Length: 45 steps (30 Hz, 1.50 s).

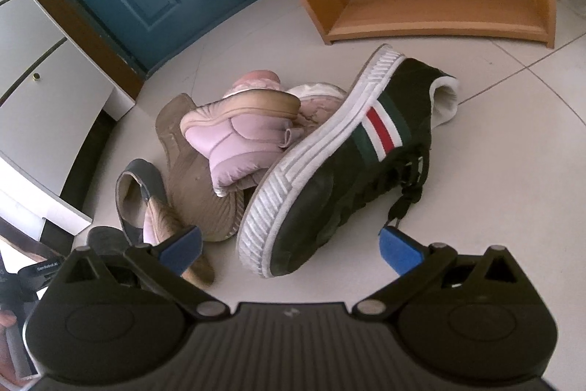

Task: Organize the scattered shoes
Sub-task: 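Carry the grey-blue slipper with the left tool toward the white cabinet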

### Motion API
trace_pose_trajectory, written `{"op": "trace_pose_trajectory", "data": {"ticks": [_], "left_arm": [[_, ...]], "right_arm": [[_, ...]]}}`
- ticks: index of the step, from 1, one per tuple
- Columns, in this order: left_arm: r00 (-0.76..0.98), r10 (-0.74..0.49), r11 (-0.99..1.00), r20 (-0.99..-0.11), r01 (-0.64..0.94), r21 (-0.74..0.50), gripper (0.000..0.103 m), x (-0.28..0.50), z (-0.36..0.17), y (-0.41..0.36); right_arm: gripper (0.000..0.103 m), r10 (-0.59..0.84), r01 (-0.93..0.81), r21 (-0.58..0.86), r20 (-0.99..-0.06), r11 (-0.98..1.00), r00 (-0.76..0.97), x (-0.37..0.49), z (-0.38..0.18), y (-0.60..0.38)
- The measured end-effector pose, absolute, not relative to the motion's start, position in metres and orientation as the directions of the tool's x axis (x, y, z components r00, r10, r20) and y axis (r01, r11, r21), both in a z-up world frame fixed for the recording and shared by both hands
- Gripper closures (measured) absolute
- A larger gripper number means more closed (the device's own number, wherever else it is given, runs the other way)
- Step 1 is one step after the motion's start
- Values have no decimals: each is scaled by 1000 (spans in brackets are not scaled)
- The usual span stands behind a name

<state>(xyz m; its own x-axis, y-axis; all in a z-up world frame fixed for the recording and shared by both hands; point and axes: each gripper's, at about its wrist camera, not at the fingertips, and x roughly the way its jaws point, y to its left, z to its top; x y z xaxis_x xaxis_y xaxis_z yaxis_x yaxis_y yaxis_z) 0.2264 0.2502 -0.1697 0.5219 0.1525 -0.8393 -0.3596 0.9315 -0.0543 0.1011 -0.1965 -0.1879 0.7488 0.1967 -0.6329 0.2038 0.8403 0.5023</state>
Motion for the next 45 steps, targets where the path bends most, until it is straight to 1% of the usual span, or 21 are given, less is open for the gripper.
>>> {"op": "trace_pose_trajectory", "data": {"ticks": [1,3,6,8,11,15,17,21,22,23,24,26,29,30,31,33,35,40,41,42,45], "left_arm": [[534,130,923,-835,-373,-95,4,226,-171,259],[539,110,921,-835,-372,-118,0,233,-178,266],[547,40,929,-836,-329,-171,0,241,-183,272],[535,31,939,-844,-304,-159,0,243,-181,274],[528,95,948,-844,-307,-86,3,238,-177,283],[463,8,923,-887,-344,-171,4,228,-203,302],[465,-1,919,-885,-349,-185,4,225,-207,299],[515,-47,898,-856,-353,-262,4,217,-208,295],[530,-114,873,-840,-351,-339,4,213,-212,301],[533,-131,865,-836,-351,-359,4,217,-215,307],[538,-181,830,-823,-365,-422,3,215,-223,317],[533,-205,798,-821,-395,-456,3,214,-232,327],[550,-336,638,-765,-464,-614,1,202,-258,346],[587,-399,554,-704,-458,-696,1,195,-264,351],[633,-481,429,-607,-434,-792,1,188,-272,354],[663,-537,319,-522,-413,-853,1,182,-281,356],[649,-562,333,-513,-390,-858,1,181,-282,348],[548,-575,586,-608,-243,-773,3,200,-263,298],[549,-561,615,-620,-224,-756,12,203,-259,294],[577,-542,661,-611,-157,-734,16,204,-249,282],[592,-509,705,-625,-130,-697,23,211,-238,268]], "right_arm": [[0,200,198,500,-633,843,748,101,-187,-195],[0,206,184,495,-632,849,747,102,-185,-191],[0,227,153,489,-630,859,742,103,-179,-180],[0,250,122,487,-628,865,737,103,-175,-170],[0,305,39,478,-618,877,725,101,-163,-147],[0,370,-76,462,-590,884,717,95,-146,-118],[0,399,-132,448,-579,884,711,92,-138,-103],[0,441,-208,427,-572,880,692,88,-125,-79],[0,443,-212,425,-572,880,690,87,-124,-77],[0,444,-218,421,-571,881,691,87,-122,-76],[0,443,-221,417,-570,882,692,86,-121,-74],[0,438,-215,416,-572,883,694,86,-119,-76],[0,440,-212,421,-572,882,693,85,-118,-79],[0,439,-214,419,-573,883,692,85,-118,-79],[0,438,-218,411,-574,885,692,84,-118,-80],[0,432,-222,398,-581,890,690,83,-119,-80],[0,427,-217,395,-588,893,687,83,-120,-80],[0,422,-205,398,-599,894,680,85,-124,-77],[0,424,-206,398,-600,894,679,85,-124,-75],[0,425,-209,397,-599,894,679,84,-124,-74],[0,426,-224,383,-596,896,681,82,-124,-71]]}}
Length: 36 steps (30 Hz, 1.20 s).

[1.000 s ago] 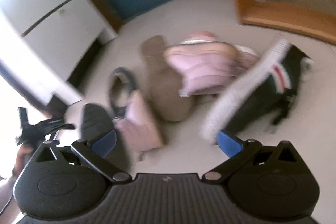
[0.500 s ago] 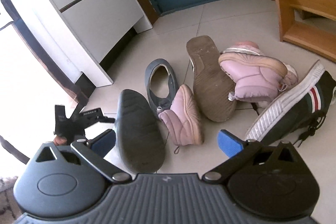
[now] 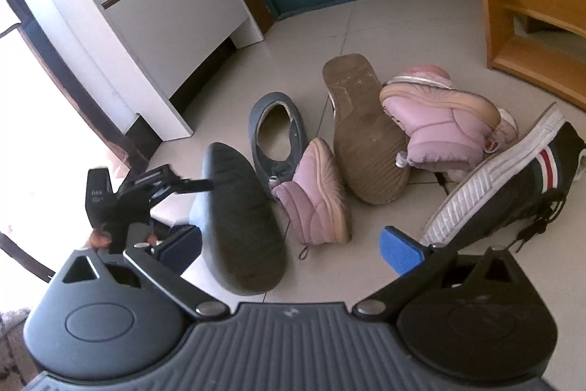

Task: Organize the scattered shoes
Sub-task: 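Carry the grey-blue slipper with the left tool toward the white cabinet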

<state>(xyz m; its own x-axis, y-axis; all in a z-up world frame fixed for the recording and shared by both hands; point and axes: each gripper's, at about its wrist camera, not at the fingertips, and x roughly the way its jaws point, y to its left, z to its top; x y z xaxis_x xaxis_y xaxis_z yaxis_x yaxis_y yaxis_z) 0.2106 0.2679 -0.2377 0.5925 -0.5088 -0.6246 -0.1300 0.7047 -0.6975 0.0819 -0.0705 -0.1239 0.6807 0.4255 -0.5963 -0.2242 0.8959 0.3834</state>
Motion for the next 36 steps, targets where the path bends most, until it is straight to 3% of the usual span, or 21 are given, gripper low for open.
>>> {"op": "trace_pose_trajectory", "data": {"ticks": [3,7,9,10,21,27,29,36], "left_arm": [[595,-478,761,-646,-87,-643,31,227,-225,261],[606,-361,882,-708,-23,-470,36,245,-200,229],[614,-352,891,-707,-11,-453,56,246,-191,219],[618,-348,895,-705,-5,-446,72,248,-186,214],[506,-270,961,-819,83,-265,76,244,-162,192],[452,-173,977,-875,191,-95,87,207,-147,180],[404,-104,965,-909,262,6,90,189,-154,166],[251,66,924,-966,350,154,91,145,-207,146]], "right_arm": [[0,427,-247,364,-588,898,687,79,-123,-67],[0,426,-250,360,-582,899,692,78,-123,-65],[0,421,-249,354,-582,901,696,78,-123,-65],[0,415,-248,348,-582,904,699,77,-122,-65],[0,378,-194,356,-578,914,723,74,-118,-83],[0,363,-170,363,-569,916,738,72,-114,-94],[0,356,-148,380,-564,913,745,72,-112,-101],[0,359,-121,423,-544,898,758,65,-111,-108]]}}
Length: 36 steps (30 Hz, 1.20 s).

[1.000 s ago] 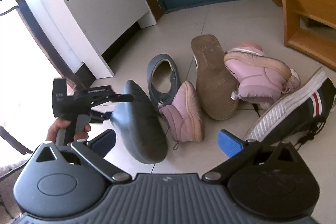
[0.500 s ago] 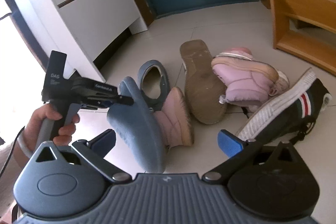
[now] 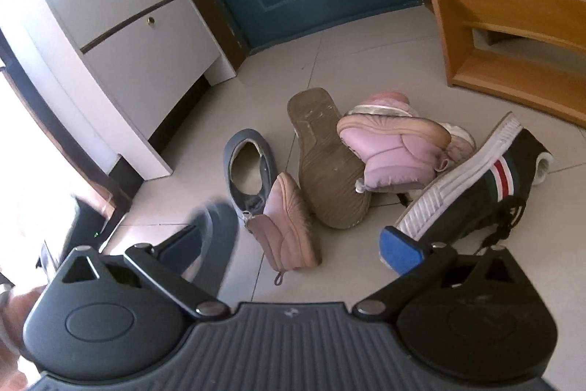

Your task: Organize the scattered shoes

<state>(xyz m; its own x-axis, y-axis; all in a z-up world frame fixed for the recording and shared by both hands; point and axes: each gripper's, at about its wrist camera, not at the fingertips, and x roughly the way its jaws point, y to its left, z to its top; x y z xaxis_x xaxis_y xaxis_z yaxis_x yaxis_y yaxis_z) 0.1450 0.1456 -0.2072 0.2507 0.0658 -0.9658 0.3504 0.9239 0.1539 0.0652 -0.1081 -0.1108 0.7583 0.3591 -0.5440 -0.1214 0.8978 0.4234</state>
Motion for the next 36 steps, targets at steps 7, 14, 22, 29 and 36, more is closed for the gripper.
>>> {"op": "trace_pose_trajectory", "data": {"ticks": [7,14,22,29,36], "left_arm": [[153,186,931,-970,289,224,91,106,-233,177],[101,227,914,-969,320,248,84,84,-247,193],[319,102,977,-942,146,155,23,84,-198,225],[426,81,986,-901,-164,11,21,67,-137,276],[519,160,969,-840,-244,34,21,47,-79,291]], "right_arm": [[0,385,-132,446,-543,885,747,66,-115,-104],[0,411,-130,471,-565,873,716,67,-130,-95],[0,467,-203,458,-590,865,659,69,-143,-68],[5,649,-361,541,-589,759,482,83,-168,6],[28,656,-52,665,-717,745,237,109,-224,94]]}}
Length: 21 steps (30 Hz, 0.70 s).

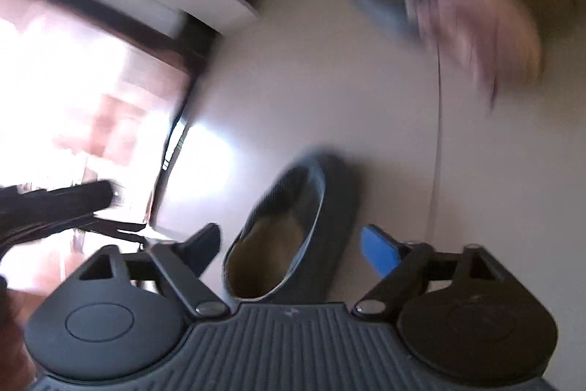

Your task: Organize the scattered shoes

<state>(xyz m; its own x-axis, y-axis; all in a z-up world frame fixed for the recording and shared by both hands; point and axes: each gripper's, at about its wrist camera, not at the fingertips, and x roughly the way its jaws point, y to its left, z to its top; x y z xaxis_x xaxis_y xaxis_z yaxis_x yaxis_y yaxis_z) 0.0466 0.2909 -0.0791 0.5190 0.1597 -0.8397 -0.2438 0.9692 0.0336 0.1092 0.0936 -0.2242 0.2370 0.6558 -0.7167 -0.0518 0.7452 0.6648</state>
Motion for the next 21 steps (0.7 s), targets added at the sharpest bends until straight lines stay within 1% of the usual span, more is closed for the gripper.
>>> {"op": "trace_pose_trajectory", "data": {"ticks": [2,3,5,6,9,10,12,14,16,17,18,20,21], "left_arm": [[534,174,971,-827,-233,54,21,43,-69,290],[547,190,974,-815,-212,85,21,37,-64,286],[554,196,976,-809,-193,104,21,32,-61,287],[544,192,978,-817,-174,115,21,27,-63,286],[506,168,983,-846,-149,105,21,24,-67,292],[492,141,986,-859,-147,78,21,24,-69,292],[468,81,989,-880,-145,14,21,24,-73,294],[460,51,988,-886,-152,-22,21,23,-76,293],[463,31,986,-886,-159,-49,21,32,-82,293],[465,21,985,-885,-162,-62,21,36,-85,293],[482,26,984,-876,-168,-63,21,38,-87,293],[496,43,982,-867,-182,-56,21,38,-90,291],[497,57,979,-866,-200,-50,21,41,-95,291]], "right_arm": [[31,616,8,629,-764,777,191,109,-240,112],[35,604,16,616,-776,787,179,108,-244,118],[60,590,10,601,-788,799,173,96,-254,129],[64,593,8,604,-784,797,183,89,-258,131],[65,590,3,603,-781,797,206,69,-261,135],[66,586,6,599,-784,801,203,64,-261,135],[66,579,8,592,-791,806,198,52,-261,136],[65,588,-6,599,-784,801,202,47,-263,137],[62,615,-20,622,-767,783,182,52,-265,136],[61,642,-57,642,-748,764,169,59,-262,133],[57,651,-78,648,-740,757,169,64,-259,130],[35,660,-188,633,-713,751,235,75,-240,108],[32,662,-232,620,-698,750,273,79,-230,95]]}}
